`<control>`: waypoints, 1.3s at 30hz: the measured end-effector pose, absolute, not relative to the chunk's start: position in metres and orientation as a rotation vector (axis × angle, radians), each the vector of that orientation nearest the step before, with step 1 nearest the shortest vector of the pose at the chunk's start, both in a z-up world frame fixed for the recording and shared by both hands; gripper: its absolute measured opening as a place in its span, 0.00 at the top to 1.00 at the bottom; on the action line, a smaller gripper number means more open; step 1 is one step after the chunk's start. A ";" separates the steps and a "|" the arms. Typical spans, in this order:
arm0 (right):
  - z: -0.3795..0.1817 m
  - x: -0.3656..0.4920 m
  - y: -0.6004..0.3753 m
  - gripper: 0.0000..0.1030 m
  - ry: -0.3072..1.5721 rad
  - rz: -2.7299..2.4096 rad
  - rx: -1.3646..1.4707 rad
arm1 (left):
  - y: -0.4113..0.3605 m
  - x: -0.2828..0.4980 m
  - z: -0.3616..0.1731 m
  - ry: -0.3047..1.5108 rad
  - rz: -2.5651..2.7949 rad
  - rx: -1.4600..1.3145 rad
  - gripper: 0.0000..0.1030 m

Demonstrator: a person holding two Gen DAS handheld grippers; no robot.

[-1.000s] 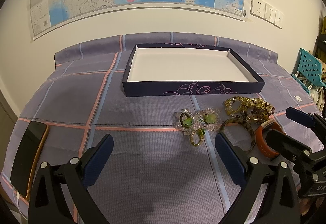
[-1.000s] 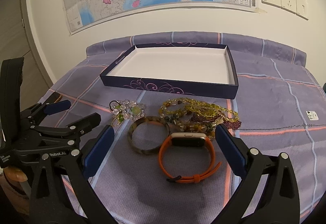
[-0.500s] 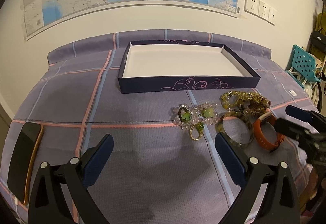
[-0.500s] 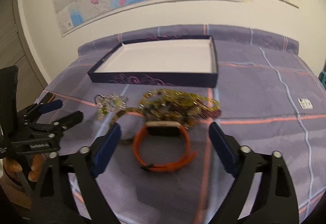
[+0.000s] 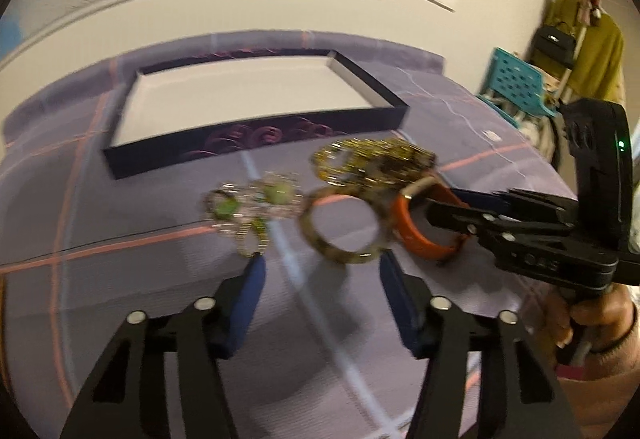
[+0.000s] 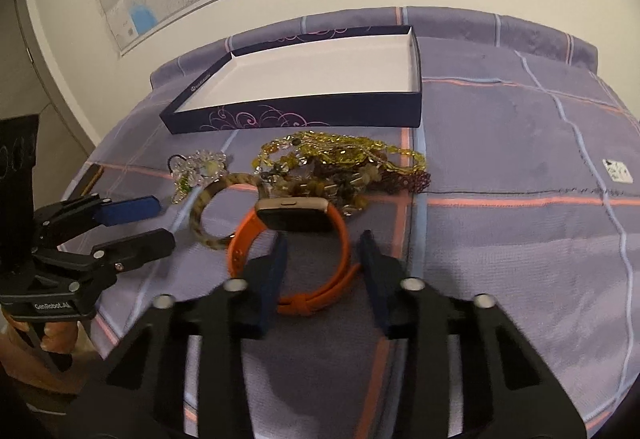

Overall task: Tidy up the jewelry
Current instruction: 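Grasp the tortoiseshell bangle with the left gripper while the right gripper grasps the orange watch, then carry the bangle and watch into the white tray and open both grippers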

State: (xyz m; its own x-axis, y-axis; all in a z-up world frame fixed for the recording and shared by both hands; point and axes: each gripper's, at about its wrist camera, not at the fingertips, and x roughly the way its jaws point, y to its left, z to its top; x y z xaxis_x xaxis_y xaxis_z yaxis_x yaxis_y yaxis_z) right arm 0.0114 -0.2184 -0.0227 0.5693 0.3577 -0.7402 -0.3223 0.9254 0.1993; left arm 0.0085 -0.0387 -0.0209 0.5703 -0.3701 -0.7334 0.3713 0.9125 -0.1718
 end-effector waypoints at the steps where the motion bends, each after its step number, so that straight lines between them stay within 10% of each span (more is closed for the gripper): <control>1: -0.023 0.012 -0.220 0.85 0.882 0.400 0.049 | -0.040 0.011 -0.022 0.873 -0.447 -0.006 0.54; 10: -0.022 0.015 -0.236 0.88 0.884 0.421 0.063 | -0.038 0.040 -0.026 0.953 -0.483 -0.056 0.60; 21: -0.019 0.019 -0.230 0.92 0.886 0.432 -0.007 | -0.063 0.045 -0.026 0.946 -0.434 0.174 0.96; 39: 0.021 0.032 -0.227 0.92 0.825 0.516 0.033 | -0.025 0.045 0.021 0.838 -0.453 0.048 0.96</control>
